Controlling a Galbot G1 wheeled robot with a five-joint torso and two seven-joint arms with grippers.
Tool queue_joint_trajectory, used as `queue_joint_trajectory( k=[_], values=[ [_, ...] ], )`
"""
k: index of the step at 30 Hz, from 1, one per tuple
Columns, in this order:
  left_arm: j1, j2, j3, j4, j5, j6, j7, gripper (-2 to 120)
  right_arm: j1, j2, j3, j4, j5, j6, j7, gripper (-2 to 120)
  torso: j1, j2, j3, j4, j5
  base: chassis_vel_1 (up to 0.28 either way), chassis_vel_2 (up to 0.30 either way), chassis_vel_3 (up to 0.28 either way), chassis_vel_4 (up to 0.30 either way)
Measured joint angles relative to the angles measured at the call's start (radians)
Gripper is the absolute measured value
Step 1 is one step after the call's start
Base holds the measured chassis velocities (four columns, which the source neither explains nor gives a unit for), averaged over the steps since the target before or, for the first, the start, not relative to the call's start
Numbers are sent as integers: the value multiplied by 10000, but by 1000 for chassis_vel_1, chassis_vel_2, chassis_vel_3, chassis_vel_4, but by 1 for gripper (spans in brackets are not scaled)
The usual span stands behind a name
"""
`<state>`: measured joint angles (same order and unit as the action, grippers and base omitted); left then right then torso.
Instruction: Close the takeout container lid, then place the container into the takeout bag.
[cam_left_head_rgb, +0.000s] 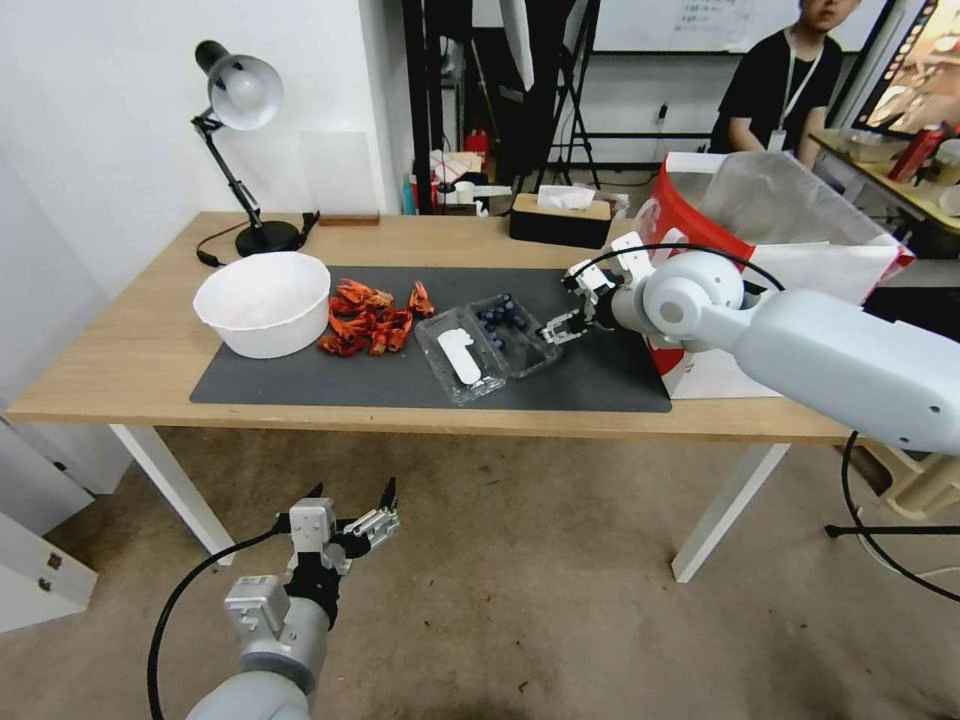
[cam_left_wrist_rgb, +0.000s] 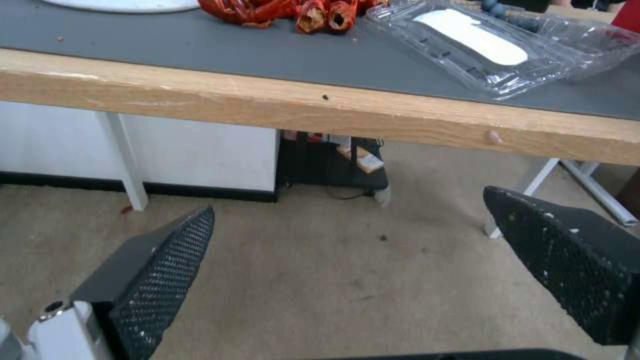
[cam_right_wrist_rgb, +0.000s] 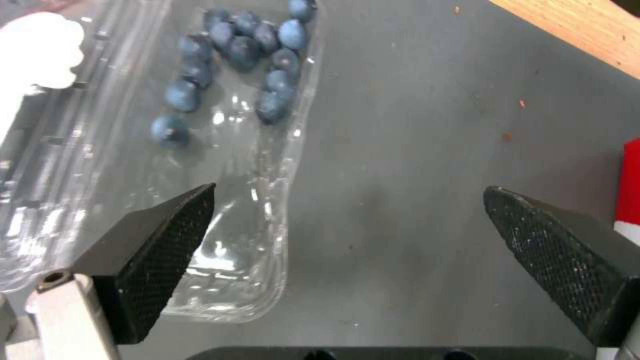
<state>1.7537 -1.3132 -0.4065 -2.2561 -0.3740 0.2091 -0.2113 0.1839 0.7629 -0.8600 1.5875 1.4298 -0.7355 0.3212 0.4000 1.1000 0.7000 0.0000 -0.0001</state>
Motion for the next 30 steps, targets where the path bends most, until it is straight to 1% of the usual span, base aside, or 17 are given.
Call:
queue_joint_trajectory(
  k=[19, 30],
  values=[
    [-45, 90, 37, 200, -2, -80, -2, 100, -177, 8, -137, -301, -162, 1, -206, 100, 0, 0, 0, 0, 1, 0, 0, 0, 0],
    [-40, 87, 54, 254, -1, -98, -16, 100, -184, -31, -190, -327, -108, 1, -119, 100, 0, 0, 0, -1, 1, 0, 0, 0, 0]
  ],
)
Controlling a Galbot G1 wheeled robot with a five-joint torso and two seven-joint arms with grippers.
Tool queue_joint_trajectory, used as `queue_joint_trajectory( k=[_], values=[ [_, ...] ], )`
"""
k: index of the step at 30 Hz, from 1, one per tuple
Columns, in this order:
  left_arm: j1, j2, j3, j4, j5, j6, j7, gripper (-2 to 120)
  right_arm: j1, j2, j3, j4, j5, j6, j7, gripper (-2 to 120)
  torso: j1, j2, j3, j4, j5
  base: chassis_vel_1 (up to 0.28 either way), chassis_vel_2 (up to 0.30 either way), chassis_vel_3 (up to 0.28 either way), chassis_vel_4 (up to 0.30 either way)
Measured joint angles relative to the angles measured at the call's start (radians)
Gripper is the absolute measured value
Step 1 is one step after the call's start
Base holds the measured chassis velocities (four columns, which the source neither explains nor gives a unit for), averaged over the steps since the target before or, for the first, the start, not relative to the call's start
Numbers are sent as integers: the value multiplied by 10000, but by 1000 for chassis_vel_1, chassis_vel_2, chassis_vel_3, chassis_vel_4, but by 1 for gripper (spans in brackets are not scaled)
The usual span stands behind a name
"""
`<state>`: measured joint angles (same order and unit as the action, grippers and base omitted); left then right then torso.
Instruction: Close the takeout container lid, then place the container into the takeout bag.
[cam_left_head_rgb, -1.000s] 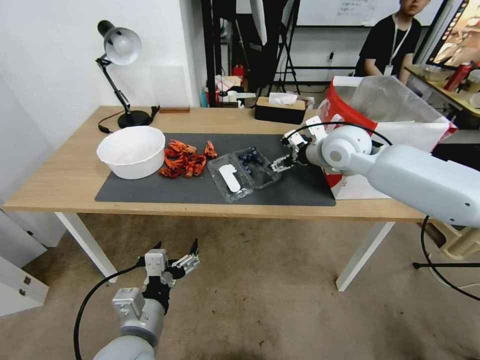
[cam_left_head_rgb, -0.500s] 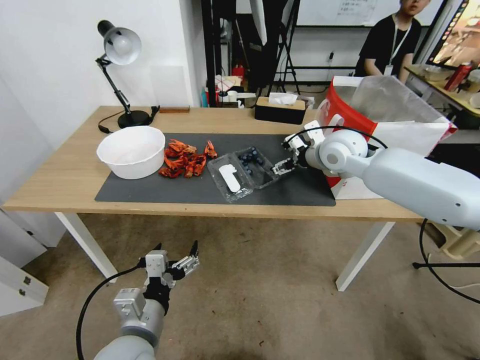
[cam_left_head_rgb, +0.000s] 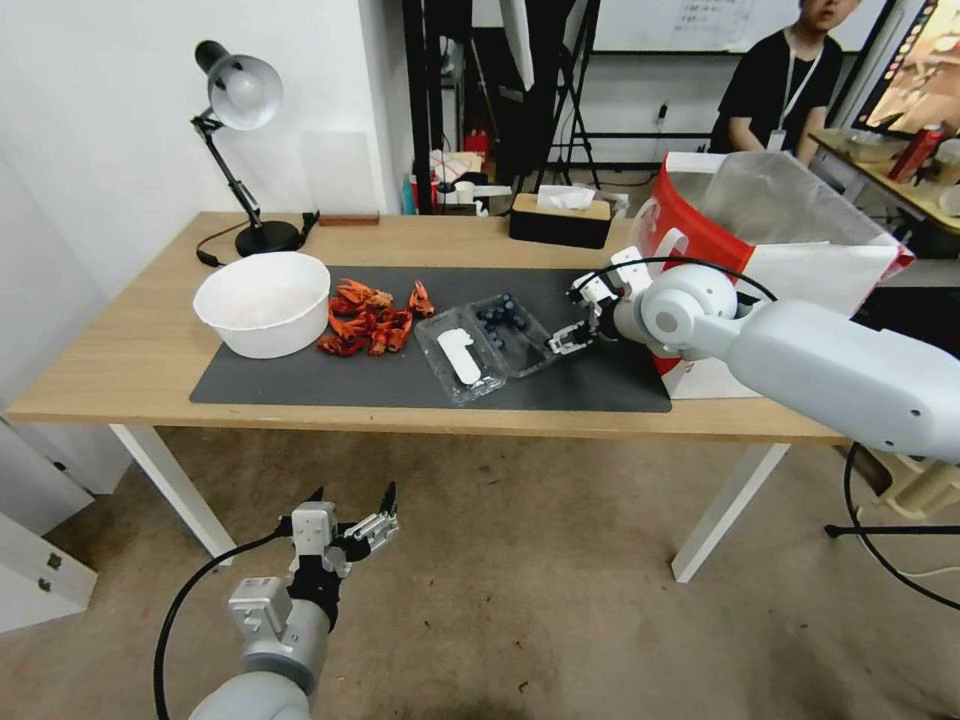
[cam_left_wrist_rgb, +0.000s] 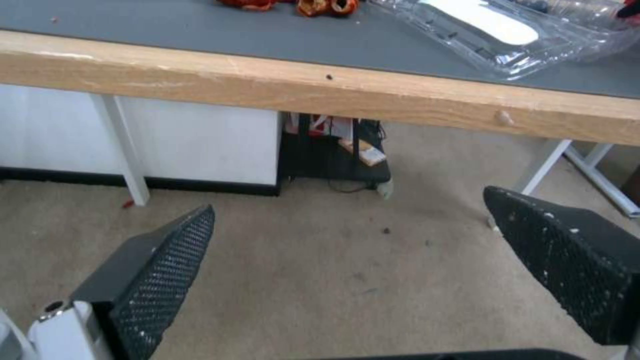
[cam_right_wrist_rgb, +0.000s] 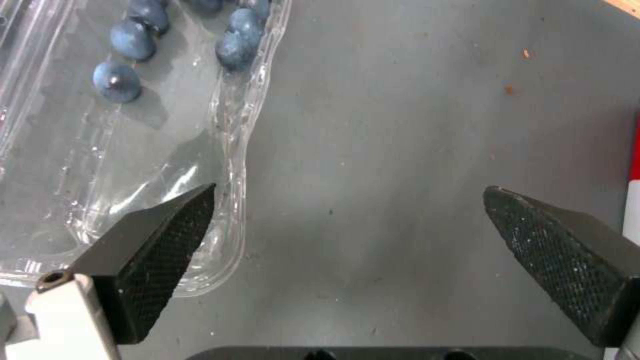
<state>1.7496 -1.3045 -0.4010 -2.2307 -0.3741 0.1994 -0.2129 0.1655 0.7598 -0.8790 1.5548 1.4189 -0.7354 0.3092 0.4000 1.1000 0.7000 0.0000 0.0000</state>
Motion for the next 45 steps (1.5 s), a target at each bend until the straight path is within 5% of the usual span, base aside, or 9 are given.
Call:
queue_joint_trajectory(
  k=[45],
  values=[
    [41, -35, 66, 93, 121, -224, -6, 100, -736, -635, 372, 1329, 869, 1, 1368, 100, -1, -1, 0, 0, 0, 0, 0, 0, 0]
  ],
)
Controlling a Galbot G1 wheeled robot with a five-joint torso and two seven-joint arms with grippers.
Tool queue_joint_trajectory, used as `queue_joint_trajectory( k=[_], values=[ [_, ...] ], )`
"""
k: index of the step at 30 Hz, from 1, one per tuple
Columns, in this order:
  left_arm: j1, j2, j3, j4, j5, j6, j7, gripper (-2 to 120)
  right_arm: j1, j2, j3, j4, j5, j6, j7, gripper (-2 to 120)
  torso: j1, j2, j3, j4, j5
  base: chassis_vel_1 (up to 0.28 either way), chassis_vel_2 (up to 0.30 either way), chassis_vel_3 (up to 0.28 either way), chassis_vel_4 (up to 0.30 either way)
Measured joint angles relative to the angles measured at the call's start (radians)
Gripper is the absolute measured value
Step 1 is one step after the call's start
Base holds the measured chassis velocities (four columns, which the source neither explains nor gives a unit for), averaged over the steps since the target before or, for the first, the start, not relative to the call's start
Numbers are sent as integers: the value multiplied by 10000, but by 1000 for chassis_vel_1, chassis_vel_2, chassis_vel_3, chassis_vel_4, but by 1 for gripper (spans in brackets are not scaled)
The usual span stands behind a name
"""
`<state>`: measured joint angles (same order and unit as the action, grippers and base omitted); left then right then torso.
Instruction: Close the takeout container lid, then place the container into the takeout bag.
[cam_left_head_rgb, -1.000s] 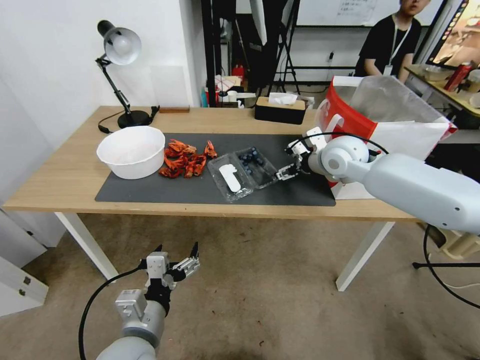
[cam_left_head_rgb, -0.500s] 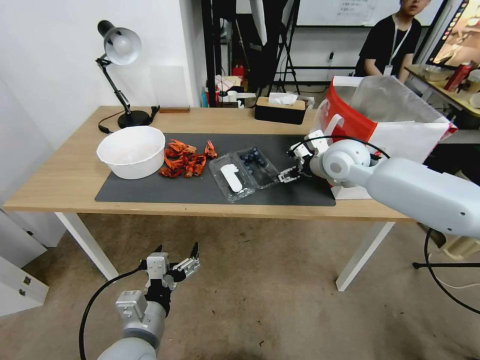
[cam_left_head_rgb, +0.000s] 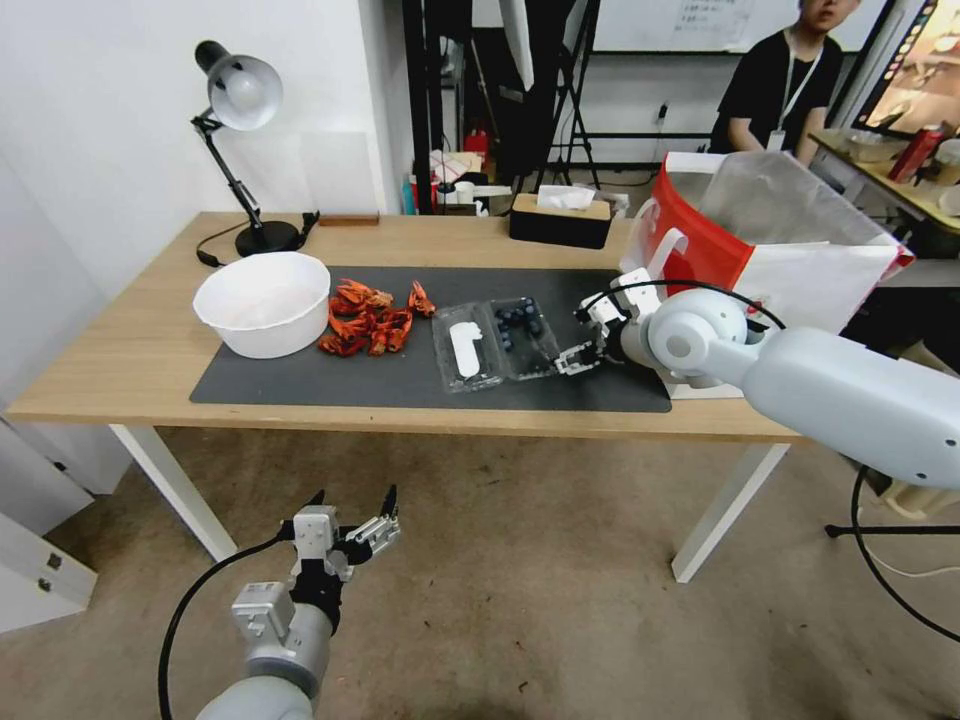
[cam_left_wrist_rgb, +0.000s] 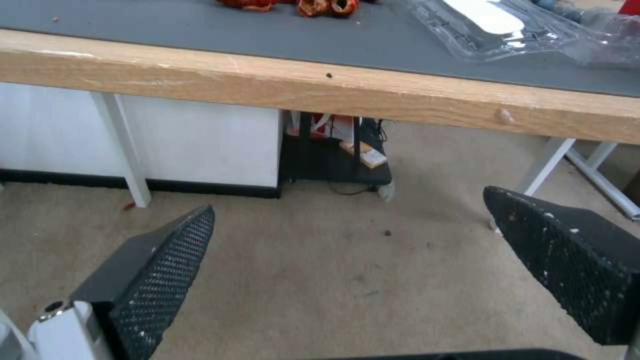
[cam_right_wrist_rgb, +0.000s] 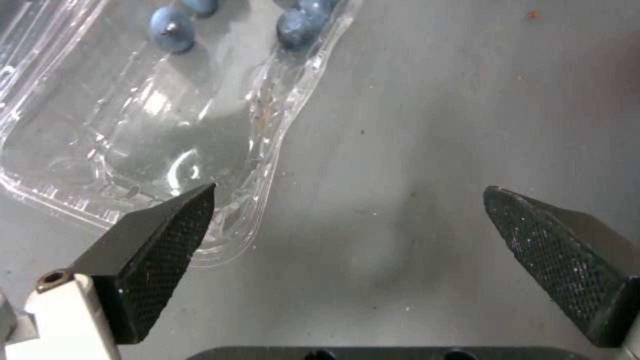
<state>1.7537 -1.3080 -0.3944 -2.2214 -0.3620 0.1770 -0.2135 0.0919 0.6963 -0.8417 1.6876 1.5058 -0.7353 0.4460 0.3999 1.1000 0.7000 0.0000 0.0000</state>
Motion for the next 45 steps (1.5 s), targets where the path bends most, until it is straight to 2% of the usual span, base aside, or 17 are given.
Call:
queue_joint_trajectory(
  k=[19, 30, 32, 34, 36, 37, 38, 39, 41, 42, 44, 45],
  values=[
    [-48, -7, 26, 82, 5, -35, -15, 100, -84, -124, 81, 576, 406, 0, 312, 100, 1, 0, 0, 0, 0, 0, 0, 0, 0],
    [-55, 20, 42, 51, -6, -37, -24, 100, -227, -349, 649, 718, 147, -1, 280, 100, 1, 0, 0, 1, 0, 0, 0, 0, 0],
    [-41, 48, 15, -3, -17, -37, -28, 100, -498, -505, 1218, 821, -411, -1, -15, 100, 1, 0, 0, 1, 0, 0, 0, 0, 0],
    [-39, 51, 10, -10, -19, -37, -29, 100, -582, -545, 1361, 847, -575, -1, -117, 100, 1, 0, 0, 1, 0, 0, 0, 0, 0],
    [-30, 56, -7, -35, -33, -36, -34, 100, -1235, -734, 2359, 1098, -1169, 0, -534, 100, 1, 0, 0, 0, -2, 0, 0, 0, 0],
    [-30, 56, -7, -35, -33, -36, -34, 100, -1235, -734, 2359, 1098, -1169, 0, -534, 100, 1, 0, 0, 0, -2, 0, 0, 0, 0],
    [-29, 56, -7, -46, -38, -37, -34, 100, -1552, -776, 2813, 1233, -1265, 1, -614, 100, 1, 0, 1, 0, 1, 0, 0, 0, 0],
    [-31, 52, -11, -64, -46, -42, -36, 100, -2362, -813, 4024, 1624, -1469, 25, -668, 100, 1, 0, 0, 0, 3, 0, 0, 0, 0],
    [-32, 52, -13, -66, -48, -46, -36, 100, -2594, -816, 4345, 1740, -1537, 52, -679, 100, 1, 0, 0, 1, 0, 0, 0, 0, 0],
    [-35, 50, -29, -78, -62, -87, -36, 100, -4144, -894, 5984, 2410, -2160, 657, -914, 100, 1, 0, -1, 4, -1, 0, 0, 0, 0],
    [-35, 49, -34, -81, -63, -93, -36, 100, -4616, -931, 6357, 2581, -2434, 870, -1046, 100, 0, 0, 0, 2, 1, 0, 0, 0, 0],
    [-34, 49, -56, -85, -66, -122, -35, 100, -5653, -1045, 6965, 2963, -3087, 1578, -1391, 100, 0, 0, 0, -11, 8, 0, 0, 0, 0]
  ],
)
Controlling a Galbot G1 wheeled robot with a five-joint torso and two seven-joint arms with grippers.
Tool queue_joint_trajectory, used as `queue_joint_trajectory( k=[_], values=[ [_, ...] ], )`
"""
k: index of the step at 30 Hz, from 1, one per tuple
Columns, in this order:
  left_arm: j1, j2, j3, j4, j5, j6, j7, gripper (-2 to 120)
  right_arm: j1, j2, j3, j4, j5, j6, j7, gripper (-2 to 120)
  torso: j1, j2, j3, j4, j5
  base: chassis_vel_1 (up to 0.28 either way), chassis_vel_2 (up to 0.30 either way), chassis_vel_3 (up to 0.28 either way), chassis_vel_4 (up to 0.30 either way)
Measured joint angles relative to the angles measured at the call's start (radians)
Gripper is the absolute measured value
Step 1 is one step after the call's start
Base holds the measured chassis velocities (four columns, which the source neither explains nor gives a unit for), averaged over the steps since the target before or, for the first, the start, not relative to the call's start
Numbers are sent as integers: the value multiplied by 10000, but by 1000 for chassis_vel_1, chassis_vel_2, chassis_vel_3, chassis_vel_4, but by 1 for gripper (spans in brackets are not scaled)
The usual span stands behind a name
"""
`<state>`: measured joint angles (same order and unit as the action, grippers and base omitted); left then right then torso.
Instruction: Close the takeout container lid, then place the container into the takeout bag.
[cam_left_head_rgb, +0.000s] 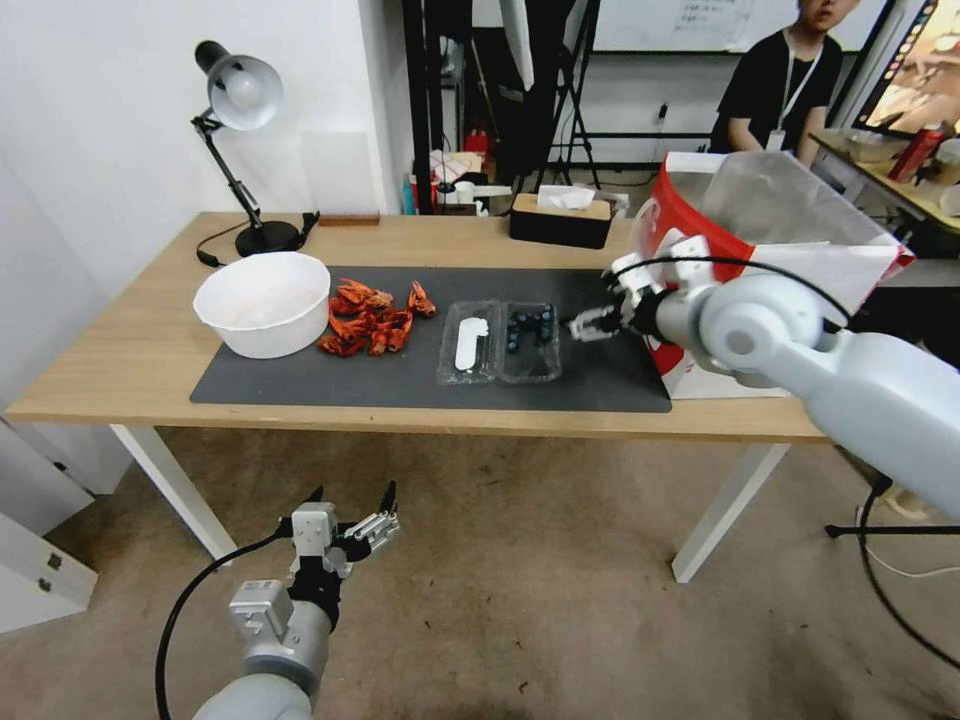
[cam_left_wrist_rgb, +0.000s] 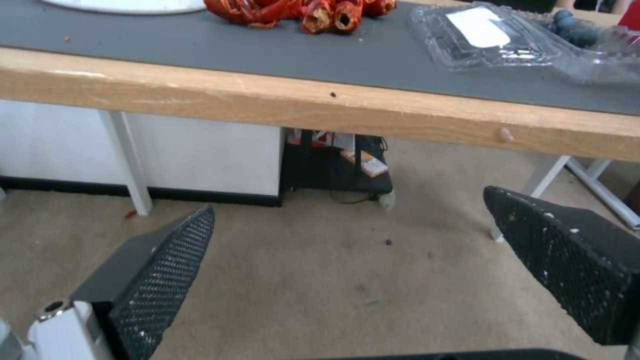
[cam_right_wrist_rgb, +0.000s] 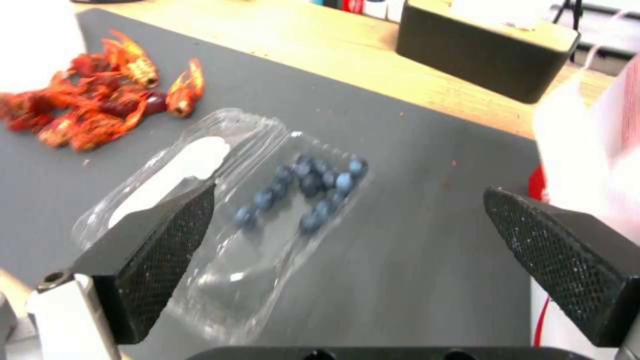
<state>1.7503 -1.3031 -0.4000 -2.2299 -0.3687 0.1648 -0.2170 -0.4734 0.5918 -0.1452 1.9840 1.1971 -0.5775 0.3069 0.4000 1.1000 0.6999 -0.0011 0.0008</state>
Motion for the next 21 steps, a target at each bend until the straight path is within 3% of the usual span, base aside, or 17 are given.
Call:
queue_joint_trajectory(
  k=[2, 4, 6, 7, 8, 10, 11, 15, 21],
  values=[
    [53, -61, -83, -6, 0, -86, 5, 100, -793, 16, 375, 289, -670, 1120, -258, 100, -1, 1, -1, 3, -10, 0, 0, 0, 0],
    [72, -94, -98, -14, 4, -113, 5, 100, -1014, 49, 466, 354, -876, 1494, -337, 100, -1, 1, -1, 9, -11, 0, 0, 0, 0],
    [84, -183, -122, -61, 24, -147, 0, 100, -1847, 182, 804, 570, -1695, 2955, -470, 100, 0, 0, 0, 15, -7, 0, 0, 0, 0],
    [84, -183, -122, -61, 24, -147, 0, 100, -1847, 182, 804, 570, -1695, 2955, -470, 100, 0, 0, 0, 15, -7, 0, 0, 0, 0],
    [144, -299, -152, -124, 79, -185, 0, 100, -2279, 373, 922, 594, -2279, 3826, -544, 100, 0, 1, -1, 10, -17, 0, 0, 0, 0],
    [233, -431, -205, -192, 162, -267, -5, 100, -2952, 700, 1096, 566, -2897, 4715, -610, 100, 0, 0, 0, 18, -2, 0, 0, 0, 0],
    [233, -431, -205, -192, 162, -267, -5, 100, -2952, 700, 1096, 566, -2897, 4715, -610, 100, 0, 0, 0, 18, -2, 0, 0, 0, 0],
    [235, -447, -247, -307, 177, -290, -24, 100, -5054, 1410, 2350, 618, -3858, 6312, -914, 100, 2, 0, 0, 8, -6, 0, 0, 0, 0],
    [165, -375, -281, -308, 51, -468, -54, 100, -7080, 2402, 3924, 890, -4617, 7279, -1354, 100, 1, 0, 0, 12, -10, 0, 0, 0, 0]
  ],
)
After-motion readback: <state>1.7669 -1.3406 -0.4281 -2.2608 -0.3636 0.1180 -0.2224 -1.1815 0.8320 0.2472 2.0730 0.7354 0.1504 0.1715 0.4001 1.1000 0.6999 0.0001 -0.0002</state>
